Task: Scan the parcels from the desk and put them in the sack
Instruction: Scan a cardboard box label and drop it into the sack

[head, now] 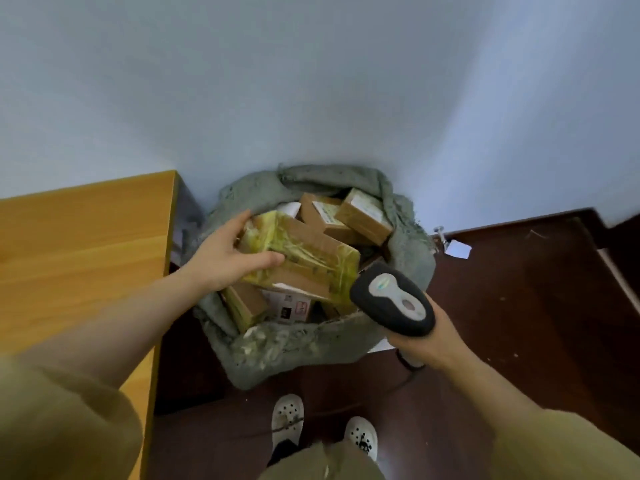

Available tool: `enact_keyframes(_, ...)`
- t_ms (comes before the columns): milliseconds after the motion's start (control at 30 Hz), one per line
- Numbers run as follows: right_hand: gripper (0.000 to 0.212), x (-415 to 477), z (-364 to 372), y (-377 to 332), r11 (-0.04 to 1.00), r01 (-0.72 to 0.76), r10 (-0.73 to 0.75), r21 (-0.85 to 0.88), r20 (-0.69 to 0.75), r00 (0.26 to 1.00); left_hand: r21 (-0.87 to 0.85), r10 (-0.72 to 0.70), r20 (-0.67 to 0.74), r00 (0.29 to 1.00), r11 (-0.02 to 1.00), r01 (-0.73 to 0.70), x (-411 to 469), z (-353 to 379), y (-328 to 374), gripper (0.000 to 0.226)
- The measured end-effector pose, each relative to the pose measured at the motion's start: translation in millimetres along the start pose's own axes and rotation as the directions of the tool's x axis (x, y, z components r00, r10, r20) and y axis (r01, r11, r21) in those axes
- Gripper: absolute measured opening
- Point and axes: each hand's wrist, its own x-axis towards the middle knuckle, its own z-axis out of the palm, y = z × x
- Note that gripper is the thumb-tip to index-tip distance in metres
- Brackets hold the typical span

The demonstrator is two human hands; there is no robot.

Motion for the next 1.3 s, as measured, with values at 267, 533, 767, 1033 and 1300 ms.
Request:
enact_keyframes(267, 0.053, -53, -37, 5, 0.979, 0.185, -0.177, 0.088, -0.087, 0.98, 0.139, 0.022, 0.198, 0.98, 0.989, -0.05, 15, 83, 29, 0.111)
enact_keyframes(533, 0.023, -46, -22, -7, 0.98, 0.138, -0.106, 0.147, -0.208, 0.972, 0.084, -0.161, 0.27, 0.949, 0.986, 0.143, 37, 168, 10, 0.108)
enact_keyframes(767, 0.036, -22, -5, -19, 0.982, 0.09, -0.047, 0.165, -0.252, 0.967, 0.31, -0.1, 0.479, 0.872, 0.949, -0.062, 69, 182, -7, 0.068)
enact_keyframes(1033, 0.035, -8, 3, -26, 0.983, -0.089, 0.125, 0.162, -0.226, 0.966, 0.343, -0.052, 0.488, 0.871, 0.929, -0.137, 76, 161, 3, 0.058)
enact_keyframes(1300, 0.035, -14, 11, -29, 0.97, -0.226, 0.239, 0.093, -0.171, 0.956, 0.352, -0.033, 0.314, 0.949, 0.932, -0.084, 24, 103, 1, 0.056)
